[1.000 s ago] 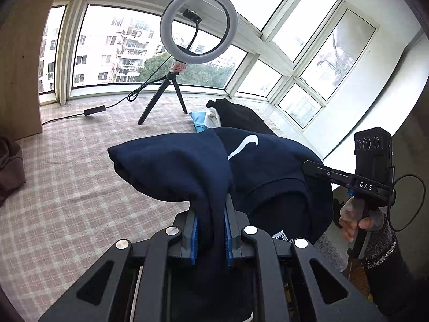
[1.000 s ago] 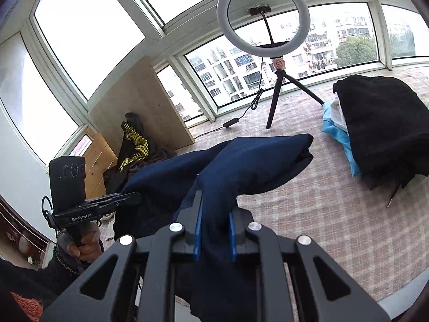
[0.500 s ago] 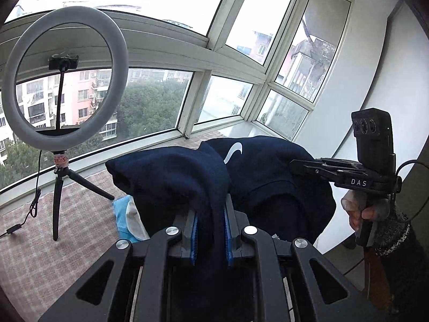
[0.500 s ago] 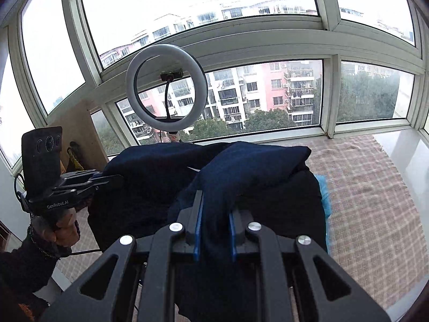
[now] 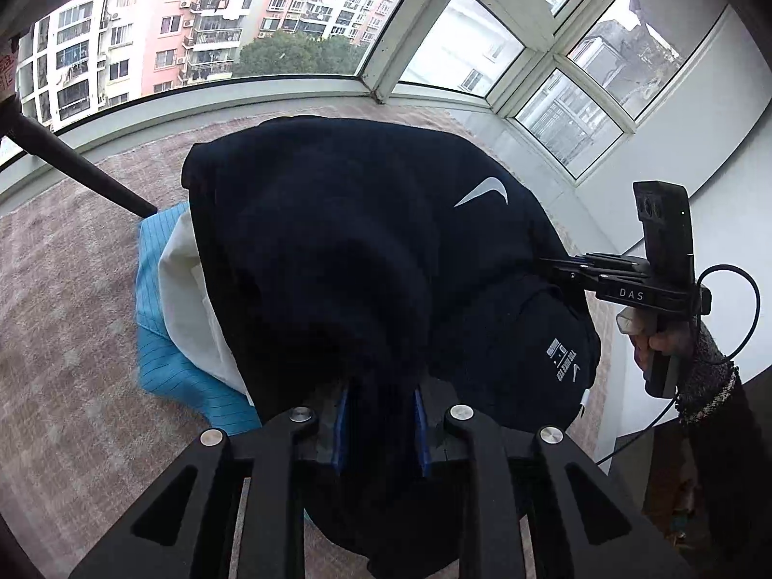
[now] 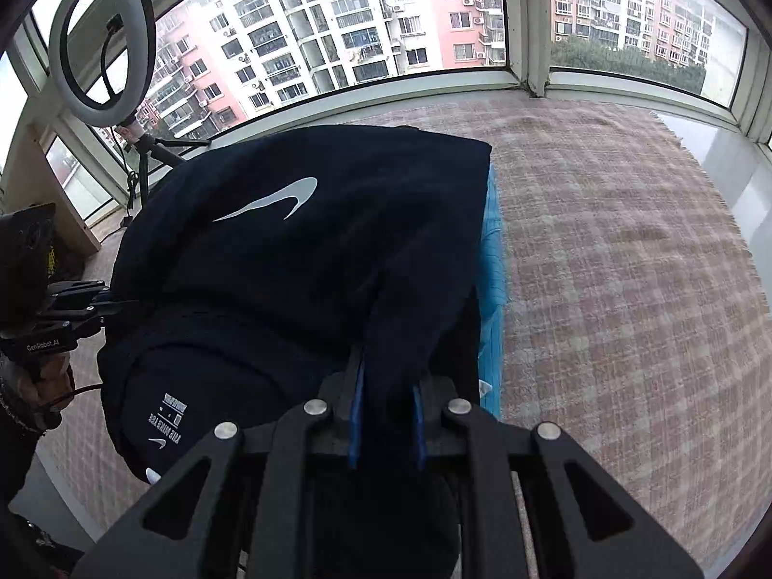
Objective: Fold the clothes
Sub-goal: 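Carry the folded sweatshirt to the clothes stack and lower it on top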
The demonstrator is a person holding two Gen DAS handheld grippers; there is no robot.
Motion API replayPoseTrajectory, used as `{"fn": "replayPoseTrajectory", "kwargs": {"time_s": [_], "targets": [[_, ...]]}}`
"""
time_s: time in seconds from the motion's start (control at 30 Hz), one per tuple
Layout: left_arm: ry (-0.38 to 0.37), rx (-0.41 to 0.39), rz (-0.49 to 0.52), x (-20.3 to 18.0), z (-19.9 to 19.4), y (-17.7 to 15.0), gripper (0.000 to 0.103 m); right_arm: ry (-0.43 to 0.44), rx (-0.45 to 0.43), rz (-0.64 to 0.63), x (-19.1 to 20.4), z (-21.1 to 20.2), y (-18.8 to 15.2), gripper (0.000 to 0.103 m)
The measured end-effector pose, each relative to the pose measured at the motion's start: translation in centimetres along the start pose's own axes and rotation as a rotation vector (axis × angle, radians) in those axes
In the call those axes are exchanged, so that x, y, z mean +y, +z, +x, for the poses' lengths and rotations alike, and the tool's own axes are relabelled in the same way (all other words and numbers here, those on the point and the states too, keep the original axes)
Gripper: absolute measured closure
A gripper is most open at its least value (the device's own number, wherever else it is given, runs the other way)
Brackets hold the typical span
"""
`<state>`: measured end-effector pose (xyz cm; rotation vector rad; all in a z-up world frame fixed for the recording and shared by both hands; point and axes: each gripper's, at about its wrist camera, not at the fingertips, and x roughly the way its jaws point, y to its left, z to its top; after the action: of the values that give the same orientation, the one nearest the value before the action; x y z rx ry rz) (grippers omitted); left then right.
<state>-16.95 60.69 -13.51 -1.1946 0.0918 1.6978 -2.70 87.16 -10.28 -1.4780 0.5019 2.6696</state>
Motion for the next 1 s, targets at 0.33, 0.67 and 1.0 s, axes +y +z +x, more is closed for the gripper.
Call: {"fn": "replayPoseTrajectory", "kwargs": {"time_s": [0.33, 0.67, 1.0], "targets": [[0.141, -0.164, 0.078, 0.3, -7.6, 4.7, 0.071, 0.098, -0.151, 0.104, -3.2, -5.4, 4.3, 0.063], [0.2, -0.049, 0.026, 3.7, -1.3, 8.5, 0.082, 0.14, -0.049, 0.202, -4.9, 3.4, 10.3, 0.063], [0.21, -0.137, 0.122, 1.9, -4.8, 8.8, 0.098, 0.104, -0.163, 0.103, -3.4, 0.1, 10.6, 0.101]]}}
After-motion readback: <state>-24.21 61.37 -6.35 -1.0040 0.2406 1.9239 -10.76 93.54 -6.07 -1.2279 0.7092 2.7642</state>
